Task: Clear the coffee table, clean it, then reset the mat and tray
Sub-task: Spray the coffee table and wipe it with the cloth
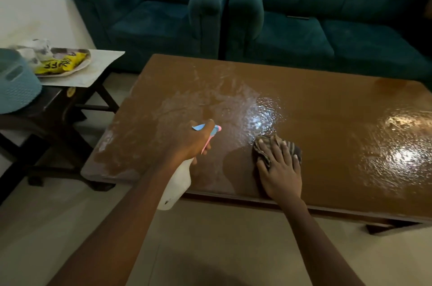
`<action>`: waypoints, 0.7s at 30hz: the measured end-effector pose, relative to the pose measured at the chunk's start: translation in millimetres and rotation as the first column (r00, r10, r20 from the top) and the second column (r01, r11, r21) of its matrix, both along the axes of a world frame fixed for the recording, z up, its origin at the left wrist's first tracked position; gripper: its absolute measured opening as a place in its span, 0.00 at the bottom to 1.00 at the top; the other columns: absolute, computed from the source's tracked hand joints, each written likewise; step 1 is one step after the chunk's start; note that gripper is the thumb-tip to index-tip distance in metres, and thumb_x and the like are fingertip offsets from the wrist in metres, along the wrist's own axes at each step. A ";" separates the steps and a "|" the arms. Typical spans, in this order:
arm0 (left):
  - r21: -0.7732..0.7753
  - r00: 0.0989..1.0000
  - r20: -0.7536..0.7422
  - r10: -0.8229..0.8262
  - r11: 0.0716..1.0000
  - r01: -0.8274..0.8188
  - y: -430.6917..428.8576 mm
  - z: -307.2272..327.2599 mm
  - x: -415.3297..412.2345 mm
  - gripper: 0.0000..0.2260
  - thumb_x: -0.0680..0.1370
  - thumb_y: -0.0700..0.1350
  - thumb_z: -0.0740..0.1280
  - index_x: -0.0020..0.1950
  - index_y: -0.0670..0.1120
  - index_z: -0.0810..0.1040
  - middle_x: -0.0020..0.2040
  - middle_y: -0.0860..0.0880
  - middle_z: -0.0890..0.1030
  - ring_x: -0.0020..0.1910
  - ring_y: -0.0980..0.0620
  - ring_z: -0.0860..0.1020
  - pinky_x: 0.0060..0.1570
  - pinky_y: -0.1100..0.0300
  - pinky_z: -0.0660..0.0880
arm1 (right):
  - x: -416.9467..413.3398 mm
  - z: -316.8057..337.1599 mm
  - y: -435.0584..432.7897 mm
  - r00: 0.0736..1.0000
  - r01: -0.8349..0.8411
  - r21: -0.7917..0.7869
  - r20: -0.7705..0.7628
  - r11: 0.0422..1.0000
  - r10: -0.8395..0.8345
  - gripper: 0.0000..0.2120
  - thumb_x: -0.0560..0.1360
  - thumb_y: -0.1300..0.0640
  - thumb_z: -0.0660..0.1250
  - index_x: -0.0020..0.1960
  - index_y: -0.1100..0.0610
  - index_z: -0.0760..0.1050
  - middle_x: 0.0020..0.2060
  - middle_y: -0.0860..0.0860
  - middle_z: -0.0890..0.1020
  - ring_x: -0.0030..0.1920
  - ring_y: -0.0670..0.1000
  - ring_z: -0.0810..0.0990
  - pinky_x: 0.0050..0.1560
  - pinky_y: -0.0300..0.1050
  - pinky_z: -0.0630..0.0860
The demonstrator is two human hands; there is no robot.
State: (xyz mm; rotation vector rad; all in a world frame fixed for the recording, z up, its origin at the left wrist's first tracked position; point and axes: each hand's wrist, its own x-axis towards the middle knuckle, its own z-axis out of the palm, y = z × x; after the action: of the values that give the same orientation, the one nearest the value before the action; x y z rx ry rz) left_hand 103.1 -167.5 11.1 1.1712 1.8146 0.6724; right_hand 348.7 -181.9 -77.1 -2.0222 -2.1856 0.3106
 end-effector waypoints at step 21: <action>0.149 0.988 0.044 0.148 0.977 -0.153 58.5 12.3 -16.1 0.26 0.76 0.66 0.55 0.45 0.45 0.79 0.33 0.50 0.81 0.34 0.51 0.81 0.34 0.54 0.80 | -85.5 7.8 122.1 0.964 -0.258 -0.071 0.049 0.963 0.262 0.27 0.81 0.36 0.41 0.79 0.36 0.46 0.81 0.46 0.45 0.80 0.52 0.38 0.77 0.58 0.36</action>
State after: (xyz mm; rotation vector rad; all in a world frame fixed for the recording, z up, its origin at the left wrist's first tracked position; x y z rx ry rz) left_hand 87.1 -109.0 23.3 1.1215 1.8641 0.9263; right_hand 263.2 -59.8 -69.3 -1.7931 -2.5122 0.3603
